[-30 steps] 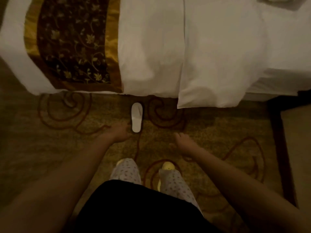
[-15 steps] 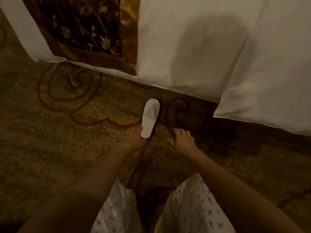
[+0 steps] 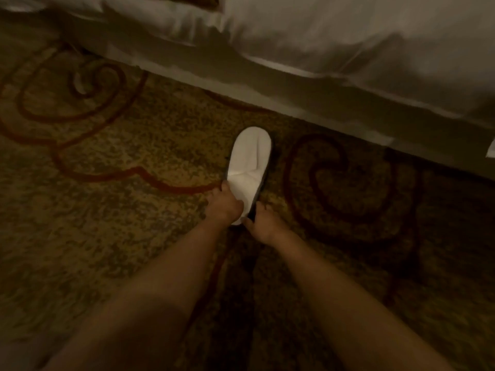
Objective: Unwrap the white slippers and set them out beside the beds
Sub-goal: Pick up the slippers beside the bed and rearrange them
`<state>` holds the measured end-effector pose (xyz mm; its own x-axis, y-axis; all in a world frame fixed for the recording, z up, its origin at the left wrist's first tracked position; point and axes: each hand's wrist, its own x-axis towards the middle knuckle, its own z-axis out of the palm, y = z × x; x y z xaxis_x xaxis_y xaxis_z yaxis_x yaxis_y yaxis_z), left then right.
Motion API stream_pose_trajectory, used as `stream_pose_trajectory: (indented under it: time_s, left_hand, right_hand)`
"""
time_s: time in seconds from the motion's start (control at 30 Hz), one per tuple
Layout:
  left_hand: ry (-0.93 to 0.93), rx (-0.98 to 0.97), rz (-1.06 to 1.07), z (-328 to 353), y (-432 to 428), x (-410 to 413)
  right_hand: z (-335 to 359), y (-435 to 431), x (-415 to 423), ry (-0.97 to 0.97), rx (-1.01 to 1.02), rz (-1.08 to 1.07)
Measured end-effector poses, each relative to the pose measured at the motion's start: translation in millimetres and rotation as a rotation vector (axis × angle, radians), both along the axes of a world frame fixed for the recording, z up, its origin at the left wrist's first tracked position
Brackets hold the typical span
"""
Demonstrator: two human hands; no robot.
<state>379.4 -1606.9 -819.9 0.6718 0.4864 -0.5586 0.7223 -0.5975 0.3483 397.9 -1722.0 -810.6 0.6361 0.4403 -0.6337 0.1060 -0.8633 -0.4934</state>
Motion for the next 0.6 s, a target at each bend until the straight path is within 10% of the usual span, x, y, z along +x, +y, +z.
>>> stream_pose_trajectory:
  time_s: [0.2,0.6]
  left_hand:
    - [-0.049,-0.007,0.237,-14,-5,8]
    - [-0.274,-0.97,0.742,-2,-14,11]
  right_hand:
    - [-9,5,0,0.015,0.065,-0.136]
    - [-9,-7,14,0.074,0.304,-0.668]
